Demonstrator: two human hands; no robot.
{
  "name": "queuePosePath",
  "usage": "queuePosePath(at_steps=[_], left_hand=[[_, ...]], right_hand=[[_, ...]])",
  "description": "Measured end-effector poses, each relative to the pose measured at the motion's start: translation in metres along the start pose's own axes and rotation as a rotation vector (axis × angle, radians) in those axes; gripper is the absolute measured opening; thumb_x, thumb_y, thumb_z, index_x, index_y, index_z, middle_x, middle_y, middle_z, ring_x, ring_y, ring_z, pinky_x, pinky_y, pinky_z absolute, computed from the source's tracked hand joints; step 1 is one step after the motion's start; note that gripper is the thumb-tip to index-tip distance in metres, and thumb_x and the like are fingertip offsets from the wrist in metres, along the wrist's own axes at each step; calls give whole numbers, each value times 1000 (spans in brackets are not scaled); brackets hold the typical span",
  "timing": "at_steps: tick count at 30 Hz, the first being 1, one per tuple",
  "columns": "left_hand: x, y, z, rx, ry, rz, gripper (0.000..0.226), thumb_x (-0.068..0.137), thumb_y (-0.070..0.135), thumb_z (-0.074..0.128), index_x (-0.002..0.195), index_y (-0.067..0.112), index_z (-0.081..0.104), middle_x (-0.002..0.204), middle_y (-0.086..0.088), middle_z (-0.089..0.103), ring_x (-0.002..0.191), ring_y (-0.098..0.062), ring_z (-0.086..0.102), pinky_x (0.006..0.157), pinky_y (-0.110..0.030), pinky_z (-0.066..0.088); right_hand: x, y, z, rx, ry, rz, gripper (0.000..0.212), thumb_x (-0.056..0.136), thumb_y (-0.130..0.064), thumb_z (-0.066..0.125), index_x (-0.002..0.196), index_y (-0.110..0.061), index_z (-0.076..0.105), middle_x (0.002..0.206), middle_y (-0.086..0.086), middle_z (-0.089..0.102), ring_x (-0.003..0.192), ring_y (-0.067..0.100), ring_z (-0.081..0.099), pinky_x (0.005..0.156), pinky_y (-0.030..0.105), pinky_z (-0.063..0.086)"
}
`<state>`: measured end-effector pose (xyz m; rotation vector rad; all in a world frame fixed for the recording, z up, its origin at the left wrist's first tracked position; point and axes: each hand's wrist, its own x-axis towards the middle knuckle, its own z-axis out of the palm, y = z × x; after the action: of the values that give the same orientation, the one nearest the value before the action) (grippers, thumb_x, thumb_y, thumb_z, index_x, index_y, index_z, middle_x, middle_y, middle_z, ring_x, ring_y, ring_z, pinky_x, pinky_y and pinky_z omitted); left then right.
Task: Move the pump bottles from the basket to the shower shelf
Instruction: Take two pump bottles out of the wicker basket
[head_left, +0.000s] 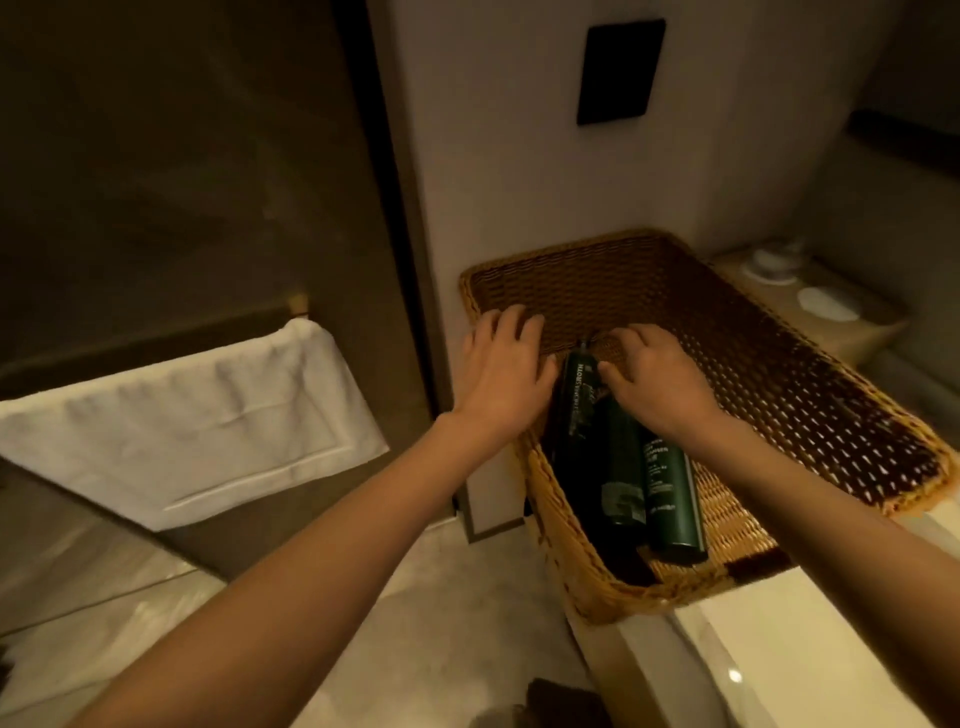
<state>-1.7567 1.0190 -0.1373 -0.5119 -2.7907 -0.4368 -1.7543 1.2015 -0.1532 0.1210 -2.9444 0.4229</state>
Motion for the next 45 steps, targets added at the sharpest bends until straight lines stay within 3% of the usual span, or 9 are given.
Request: queuePosePath(at_steps=[7, 13, 17, 21, 24, 30, 35, 40, 45], left_hand=[[63, 14, 56, -72, -205, -49, 54, 90, 33, 51, 138, 13, 35, 141, -11, 39, 127, -33, 36, 104, -46, 33], [100, 18, 115, 46, -587, -192, 66, 82, 37, 63, 134, 9, 34, 137, -16, 40, 124, -36, 40, 99, -47, 37], [104, 25, 146, -216, -678, -447, 80, 72, 28, 76, 136, 10, 33, 134, -16, 47, 120, -33, 48, 96, -41, 43], [101, 23, 157, -535, -633, -766, 78, 63, 17, 81, 130, 11, 41, 129, -15, 51, 114, -32, 53, 91, -39, 47], [102, 20, 160, -643, -590, -859, 74, 61, 11, 81, 125, 12, 43, 125, -15, 53, 110, -33, 55, 89, -42, 50], [114, 25, 140, -620, -372, -686, 86, 61, 12, 81, 135, 20, 38, 126, -12, 56, 110, -30, 56, 92, -44, 49], [117, 27, 96, -680, -103, -488, 91, 59, 12, 84, 137, 19, 37, 128, -9, 57, 113, -24, 55, 93, -35, 45], [104, 20, 51, -814, 23, -344, 92, 57, 12, 85, 136, 21, 39, 111, 7, 57, 91, 1, 54, 72, -9, 40], [85, 6, 26, -921, 67, -328, 90, 58, 12, 85, 135, 24, 40, 105, 23, 52, 95, 9, 52, 80, -16, 43]], right_hand=[[38, 43, 31, -46, -159, 51, 50, 92, -33, 50, 135, -10, 41, 140, 15, 45, 132, 32, 37, 111, 42, 32], [54, 77, 39, -127, -327, 86, 62, 95, -35, 44, 147, -14, 19, 157, 13, 18, 145, 32, 13, 118, 44, 16], [60, 92, 39, -85, -352, 78, 63, 95, -36, 45, 147, -15, 18, 157, 13, 18, 146, 31, 13, 119, 44, 16], [58, 100, 37, -52, -377, 71, 62, 94, -37, 46, 146, -14, 21, 154, 14, 25, 143, 32, 21, 117, 44, 22], [53, 100, 36, -30, -406, 90, 59, 94, -38, 46, 143, -12, 25, 148, 14, 35, 136, 33, 31, 112, 43, 31], [53, 98, 27, 118, -388, 206, 51, 94, -37, 49, 136, -12, 37, 133, 15, 51, 119, 31, 51, 96, 38, 44], [47, 80, 31, 229, -425, 279, 37, 92, -41, 52, 116, -13, 53, 88, -2, 58, 77, 14, 57, 65, 28, 48], [46, 45, 59, -4, -557, 288, 68, 86, -60, 50, 129, -7, 47, 129, 13, 54, 113, 27, 55, 90, 35, 45], [52, 34, 83, -46, -591, 396, 99, 78, -59, 62, 146, -1, 19, 143, 18, 37, 128, 29, 44, 102, 37, 42]])
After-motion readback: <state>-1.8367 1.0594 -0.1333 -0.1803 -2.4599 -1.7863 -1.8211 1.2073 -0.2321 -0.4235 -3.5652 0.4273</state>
